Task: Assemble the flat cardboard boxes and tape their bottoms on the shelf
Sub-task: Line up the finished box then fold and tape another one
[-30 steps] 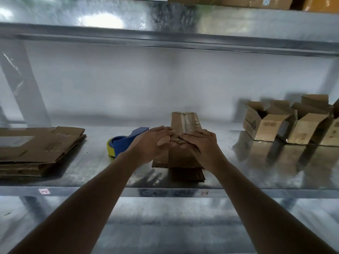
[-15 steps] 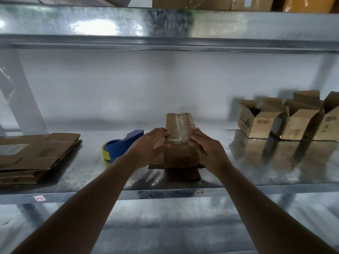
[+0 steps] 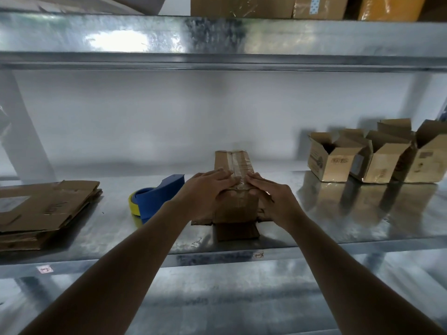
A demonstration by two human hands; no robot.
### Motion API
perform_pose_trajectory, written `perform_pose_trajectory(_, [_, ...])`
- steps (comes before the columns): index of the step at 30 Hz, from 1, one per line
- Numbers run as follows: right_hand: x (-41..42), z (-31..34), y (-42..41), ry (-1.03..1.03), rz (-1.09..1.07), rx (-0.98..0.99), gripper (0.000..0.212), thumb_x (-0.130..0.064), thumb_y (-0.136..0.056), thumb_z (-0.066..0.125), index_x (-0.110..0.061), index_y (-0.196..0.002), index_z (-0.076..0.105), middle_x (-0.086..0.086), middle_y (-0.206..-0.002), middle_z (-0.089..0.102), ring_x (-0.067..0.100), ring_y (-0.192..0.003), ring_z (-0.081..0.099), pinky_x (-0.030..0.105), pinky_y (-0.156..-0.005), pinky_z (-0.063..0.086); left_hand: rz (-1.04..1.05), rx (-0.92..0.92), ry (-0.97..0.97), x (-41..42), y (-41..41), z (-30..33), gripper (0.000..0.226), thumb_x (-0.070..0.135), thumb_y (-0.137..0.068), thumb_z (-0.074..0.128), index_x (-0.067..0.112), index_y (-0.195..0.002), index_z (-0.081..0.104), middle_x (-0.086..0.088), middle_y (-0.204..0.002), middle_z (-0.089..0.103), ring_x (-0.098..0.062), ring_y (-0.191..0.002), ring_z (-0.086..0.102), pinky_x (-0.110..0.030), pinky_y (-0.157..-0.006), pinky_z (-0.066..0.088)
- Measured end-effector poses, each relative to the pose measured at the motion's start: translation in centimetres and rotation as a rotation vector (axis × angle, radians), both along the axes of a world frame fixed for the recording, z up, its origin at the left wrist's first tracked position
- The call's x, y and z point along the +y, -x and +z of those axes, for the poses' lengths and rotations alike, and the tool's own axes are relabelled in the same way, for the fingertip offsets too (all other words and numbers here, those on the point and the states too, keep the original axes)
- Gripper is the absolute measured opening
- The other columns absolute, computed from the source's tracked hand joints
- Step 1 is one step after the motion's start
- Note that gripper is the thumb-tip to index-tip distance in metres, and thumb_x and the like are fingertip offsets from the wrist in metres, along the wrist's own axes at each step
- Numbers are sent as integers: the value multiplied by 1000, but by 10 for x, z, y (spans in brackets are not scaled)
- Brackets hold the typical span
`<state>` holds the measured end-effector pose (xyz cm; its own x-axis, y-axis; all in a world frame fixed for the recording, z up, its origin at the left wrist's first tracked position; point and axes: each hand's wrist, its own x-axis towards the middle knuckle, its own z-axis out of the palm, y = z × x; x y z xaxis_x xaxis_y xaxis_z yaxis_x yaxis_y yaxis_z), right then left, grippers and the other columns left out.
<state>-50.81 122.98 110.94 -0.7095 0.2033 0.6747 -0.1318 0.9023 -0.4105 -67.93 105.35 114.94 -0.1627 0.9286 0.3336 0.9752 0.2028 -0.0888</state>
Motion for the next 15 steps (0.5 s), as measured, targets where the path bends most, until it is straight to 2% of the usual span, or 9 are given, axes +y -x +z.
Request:
perform_pose_trajectory(2, [1, -3, -6, 110, -7, -32, 43, -13, -105, 56, -12, -148, 55, -1, -147, 59, 14, -133, 59, 26, -109, 50, 12, -31, -24, 1, 3, -6, 67, 34, -103, 61, 40, -161, 27, 8, -168, 28, -21, -156, 26, -44, -122, 31])
perform_pose_trajectory(4, [4, -13, -12, 108, -126, -94, 36, -15, -108, 52, -13, -143, 61, 3, -127, 72, 19, -110, 73, 19, -91, 57, 4, -87, -93, -1, 5, -10, 60, 32, -106, 56, 39, -160, 31, 10, -167, 32, -19, -156, 26, -43, -122, 30])
perform_pose_trajectory(6, [4, -25, -18, 36, -214, -178, 31, -15, -108, 51, -12, -135, 66, 9, -111, 77, 23, -96, 75, 8, -81, 47, -4, -118, -124, 0, 4, -11, 52, 31, -108, 51, 39, -157, 37, 10, -164, 36, -18, -155, 28, -41, -122, 29])
perform_pose_trajectory(7, [1, -27, -19, 31, -225, -163, 31, -16, -108, 52, -12, -135, 66, 8, -108, 77, 19, -92, 74, 5, -79, 43, -7, -119, -124, 0, 3, -11, 51, 31, -108, 50, 39, -157, 38, 11, -164, 37, -18, -155, 29, -40, -122, 29])
perform_pose_trajectory(9, [-7, -19, -15, 117, -235, -55, 35, -20, -109, 50, -11, -140, 62, 1, -105, 74, 0, -83, 67, 2, -73, 44, -14, -126, -132, 2, 2, -10, 48, 32, -109, 48, 39, -156, 40, 11, -163, 39, -18, -154, 30, -39, -122, 29])
perform_pose_trajectory(11, [-16, -7, -9, 201, -224, 76, 38, -23, -110, 48, -11, -144, 59, -2, -113, 72, -5, -88, 65, 2, -79, 46, -14, -154, -134, 3, 2, -10, 49, 29, -108, 49, 38, -156, 41, 10, -162, 40, -19, -154, 31, -39, -122, 30])
perform_pose_trajectory(12, [-19, -2, -6, 205, -188, 108, 39, -25, -110, 47, -11, -145, 58, -4, -121, 70, -2, -97, 67, 3, -87, 47, -16, -166, -138, 3, 1, -11, 49, 28, -108, 50, 38, -155, 42, 9, -162, 41, -20, -153, 32, -39, -122, 31])
perform_pose_trajectory(15, [-21, 0, 2, 106, -122, 89, 41, -26, -108, 52, -13, -146, 57, 0, -144, 61, 11, -130, 60, 21, -111, 46, -40, -188, -139, 3, 0, -11, 50, 23, -107, 54, 34, -154, 45, 5, -160, 45, -23, -151, 36, -37, -121, 32])
